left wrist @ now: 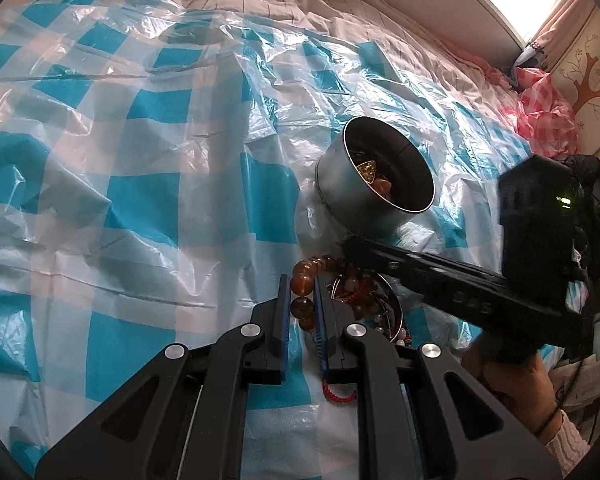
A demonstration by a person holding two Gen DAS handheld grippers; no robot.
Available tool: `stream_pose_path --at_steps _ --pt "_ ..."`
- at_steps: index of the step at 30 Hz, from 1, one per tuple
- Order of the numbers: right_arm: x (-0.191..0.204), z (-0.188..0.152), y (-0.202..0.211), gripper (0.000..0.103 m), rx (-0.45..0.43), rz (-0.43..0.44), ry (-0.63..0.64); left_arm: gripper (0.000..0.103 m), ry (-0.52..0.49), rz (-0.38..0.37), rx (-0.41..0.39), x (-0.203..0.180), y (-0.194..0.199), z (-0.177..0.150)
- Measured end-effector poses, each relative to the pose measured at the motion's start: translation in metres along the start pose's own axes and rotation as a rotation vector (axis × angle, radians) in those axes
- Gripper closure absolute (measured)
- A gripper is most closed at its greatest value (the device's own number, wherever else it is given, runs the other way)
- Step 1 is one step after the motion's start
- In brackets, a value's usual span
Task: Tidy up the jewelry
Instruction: 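Lift the brown bead strand with the left gripper while the right gripper grasps a red cord bracelet, then drop the brown bead strand into the tin from the left gripper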
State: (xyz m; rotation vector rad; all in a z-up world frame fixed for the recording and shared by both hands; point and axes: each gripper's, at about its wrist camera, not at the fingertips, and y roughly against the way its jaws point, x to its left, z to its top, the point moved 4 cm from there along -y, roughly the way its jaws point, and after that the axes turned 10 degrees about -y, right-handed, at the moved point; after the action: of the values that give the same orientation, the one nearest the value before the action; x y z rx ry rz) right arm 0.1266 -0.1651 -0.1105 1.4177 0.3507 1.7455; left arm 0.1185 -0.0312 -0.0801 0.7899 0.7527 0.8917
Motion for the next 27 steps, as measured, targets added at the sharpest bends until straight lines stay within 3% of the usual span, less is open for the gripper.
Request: stream_pose_path --at_steps 7,11,27 --pt "0.007 0.0 0.067 0.097 -0.135 0.161 -0.048 0.093 0.006 -0.004 -0.014 0.0 0.003 0.002" --pt "0.003 -0.002 0.09 0.097 -0.188 0.21 -0.082 0.093 0.012 -0.02 -0.033 0.0 0.009 0.005" --pt "0.004 0.005 0.118 0.097 -0.322 0.174 -0.018 0.093 0.01 -0.181 -0.192 -0.035 0.039 0.048"
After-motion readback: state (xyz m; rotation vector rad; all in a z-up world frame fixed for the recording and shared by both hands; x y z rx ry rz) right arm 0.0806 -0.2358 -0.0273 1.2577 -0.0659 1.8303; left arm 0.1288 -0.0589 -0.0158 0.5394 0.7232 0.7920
